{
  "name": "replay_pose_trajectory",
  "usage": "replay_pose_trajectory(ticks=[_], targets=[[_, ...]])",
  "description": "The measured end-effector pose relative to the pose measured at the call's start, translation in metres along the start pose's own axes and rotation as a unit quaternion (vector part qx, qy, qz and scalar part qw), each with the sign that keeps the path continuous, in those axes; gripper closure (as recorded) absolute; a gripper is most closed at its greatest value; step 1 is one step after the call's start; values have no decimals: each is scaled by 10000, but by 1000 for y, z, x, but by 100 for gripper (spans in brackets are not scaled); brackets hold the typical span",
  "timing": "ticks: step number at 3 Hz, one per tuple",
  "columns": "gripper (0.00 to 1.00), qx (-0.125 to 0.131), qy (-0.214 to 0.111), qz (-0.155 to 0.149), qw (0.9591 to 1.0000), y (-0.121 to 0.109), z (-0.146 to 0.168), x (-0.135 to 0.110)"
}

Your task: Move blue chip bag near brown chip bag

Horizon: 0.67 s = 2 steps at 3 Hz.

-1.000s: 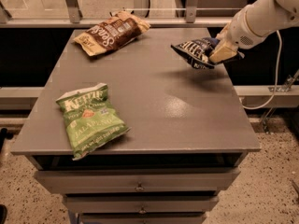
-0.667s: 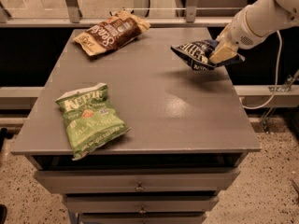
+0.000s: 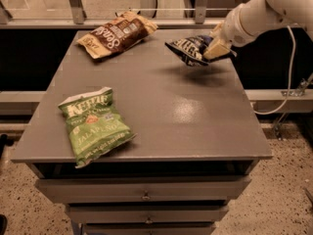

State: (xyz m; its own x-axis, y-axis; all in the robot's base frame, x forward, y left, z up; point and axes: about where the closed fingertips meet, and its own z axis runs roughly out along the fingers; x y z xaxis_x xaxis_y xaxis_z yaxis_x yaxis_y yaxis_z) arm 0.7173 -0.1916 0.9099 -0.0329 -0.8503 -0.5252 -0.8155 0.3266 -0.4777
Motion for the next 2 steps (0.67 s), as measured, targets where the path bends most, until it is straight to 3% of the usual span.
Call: replay_pose_trajectory(ticks=[1, 2], targets=[[100, 147, -399, -383, 9984, -29, 27, -39], [100, 92, -776, -555, 9954, -39, 59, -71]])
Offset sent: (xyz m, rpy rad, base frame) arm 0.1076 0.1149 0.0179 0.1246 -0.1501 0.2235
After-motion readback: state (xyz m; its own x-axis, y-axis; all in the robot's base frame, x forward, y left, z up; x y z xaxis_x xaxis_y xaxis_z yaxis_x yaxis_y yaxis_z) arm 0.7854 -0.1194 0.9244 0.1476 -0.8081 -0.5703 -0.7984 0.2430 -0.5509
